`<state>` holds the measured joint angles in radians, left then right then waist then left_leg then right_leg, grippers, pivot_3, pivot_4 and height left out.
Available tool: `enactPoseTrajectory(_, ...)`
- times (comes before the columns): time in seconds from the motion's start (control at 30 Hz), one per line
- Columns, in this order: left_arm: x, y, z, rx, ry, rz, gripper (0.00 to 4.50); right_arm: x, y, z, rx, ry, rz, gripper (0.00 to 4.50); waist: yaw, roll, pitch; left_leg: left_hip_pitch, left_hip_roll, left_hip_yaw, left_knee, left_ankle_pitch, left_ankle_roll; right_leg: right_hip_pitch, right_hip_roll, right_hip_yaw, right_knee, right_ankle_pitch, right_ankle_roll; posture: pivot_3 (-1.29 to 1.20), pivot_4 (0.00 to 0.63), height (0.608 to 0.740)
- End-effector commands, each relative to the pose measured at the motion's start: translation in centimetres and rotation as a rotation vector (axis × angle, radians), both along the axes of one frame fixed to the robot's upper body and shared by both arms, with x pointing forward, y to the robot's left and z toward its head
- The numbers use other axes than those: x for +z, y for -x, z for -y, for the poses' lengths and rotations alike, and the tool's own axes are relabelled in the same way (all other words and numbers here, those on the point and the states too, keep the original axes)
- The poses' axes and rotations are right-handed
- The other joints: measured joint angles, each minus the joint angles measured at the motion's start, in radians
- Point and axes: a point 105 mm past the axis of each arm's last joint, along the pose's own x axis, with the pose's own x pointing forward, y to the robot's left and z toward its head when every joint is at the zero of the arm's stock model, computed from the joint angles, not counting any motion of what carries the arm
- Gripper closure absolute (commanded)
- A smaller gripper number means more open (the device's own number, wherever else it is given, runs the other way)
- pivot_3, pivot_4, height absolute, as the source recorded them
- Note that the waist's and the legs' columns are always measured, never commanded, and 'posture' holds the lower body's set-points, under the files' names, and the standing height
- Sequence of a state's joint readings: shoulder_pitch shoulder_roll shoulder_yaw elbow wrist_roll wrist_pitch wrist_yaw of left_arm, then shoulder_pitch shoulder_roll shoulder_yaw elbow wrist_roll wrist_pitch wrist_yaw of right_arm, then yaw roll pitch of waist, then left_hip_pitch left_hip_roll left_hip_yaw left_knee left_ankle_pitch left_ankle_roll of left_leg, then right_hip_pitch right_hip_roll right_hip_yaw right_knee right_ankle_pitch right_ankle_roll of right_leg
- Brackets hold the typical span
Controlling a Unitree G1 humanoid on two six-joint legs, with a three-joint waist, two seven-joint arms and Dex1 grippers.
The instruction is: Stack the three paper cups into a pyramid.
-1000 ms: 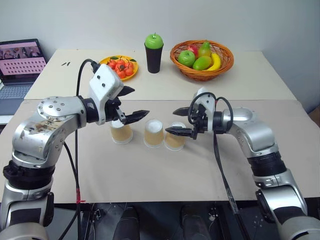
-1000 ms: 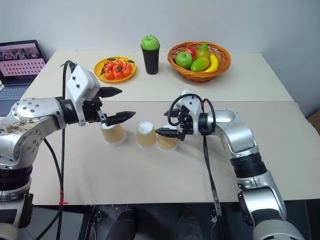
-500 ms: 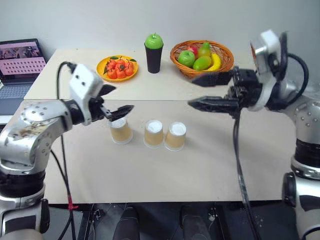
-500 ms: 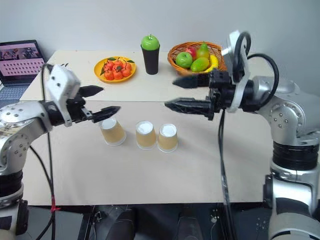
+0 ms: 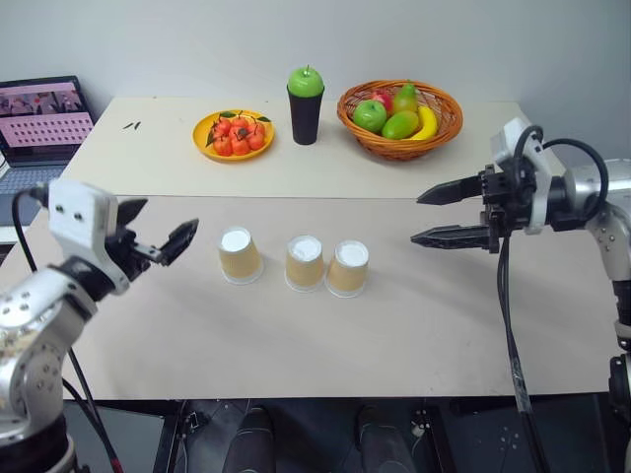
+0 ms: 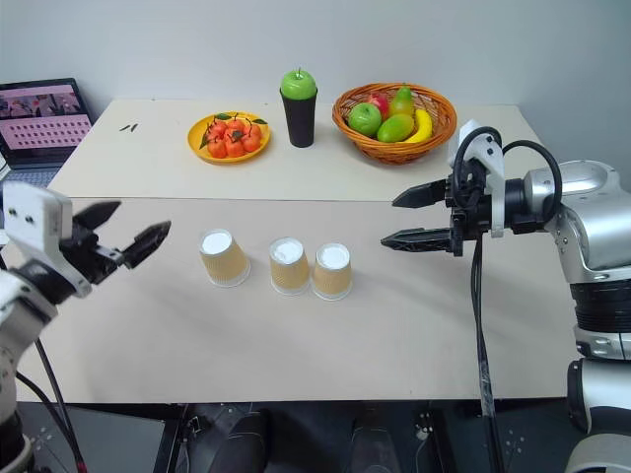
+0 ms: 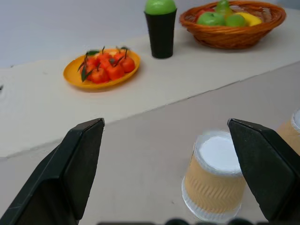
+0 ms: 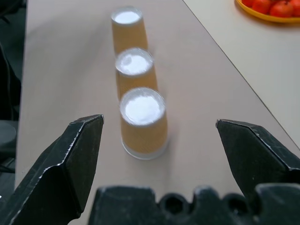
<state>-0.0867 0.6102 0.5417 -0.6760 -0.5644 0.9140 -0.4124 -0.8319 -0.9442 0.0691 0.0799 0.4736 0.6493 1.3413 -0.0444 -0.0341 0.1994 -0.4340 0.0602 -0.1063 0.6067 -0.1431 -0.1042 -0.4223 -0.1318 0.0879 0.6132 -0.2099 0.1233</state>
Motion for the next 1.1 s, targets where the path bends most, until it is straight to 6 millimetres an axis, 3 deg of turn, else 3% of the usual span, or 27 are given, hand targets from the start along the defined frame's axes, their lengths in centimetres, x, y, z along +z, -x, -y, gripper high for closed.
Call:
enactPoseTrajectory(0.03, -2.3, 1.9, 0.0, 0.066, -0.034, 0.006, 0.0, 0.5, -0.5, 0.5, -0.025, 0.021, 0.05, 0.01, -0.006, 0.0, 0.0, 0.0, 0.0, 0.0, 0.0, 0.0, 0.0, 0.0, 0.0, 0.0, -0.001, 0.001, -0.001, 0.0, 0.15, 0.737)
enactPoseTrajectory(0.13, -3.9, 2.4, -0.4, 0.11, 0.018, -0.003, 0.0, 0.7, -0.7, 0.9, -0.029, 0.03, 0.056, 0.01, -0.002, 0.0, 0.0, 0.0, 0.0, 0.001, 0.0, 0.0, 0.0, 0.0, 0.0, 0.0, 0.0, 0.002, -0.003, 0.0, 0.15, 0.737)
enactPoseTrajectory(0.33, -5.2, 1.9, 2.4, 0.008, 0.048, 0.024, 0.0, 0.8, -0.7, 1.7, -0.05, 0.029, 0.065, 0.01, 0.008, -0.001, -0.001, 0.001, 0.0, 0.001, 0.004, 0.001, -0.002, 0.003, 0.0, 0.001, -0.002, -0.002, -0.003, 0.0, 0.15, 0.737)
enactPoseTrajectory(0.73, -5.9, -2.4, 3.4, -0.036, 0.049, 0.104, 0.0, 1.8, 0.8, 2.3, -0.093, 0.038, 0.094, 0.01, 0.005, 0.0, -0.001, 0.001, 0.0, 0.001, 0.002, 0.001, -0.002, 0.002, 0.0, 0.001, -0.001, 0.0, 0.001, 0.0, 0.15, 0.737)
enactPoseTrajectory(1.1, -6.0, -5.6, 5.4, -0.128, 0.078, 0.143, 0.0, 3.3, 2.1, 1.2, -0.134, 0.045, 0.12, 0.01, 0.005, 0.0, -0.001, 0.001, 0.0, 0.001, 0.002, 0.001, -0.002, 0.001, 0.0, 0.001, -0.001, 0.001, 0.003, 0.0, 0.15, 0.737)
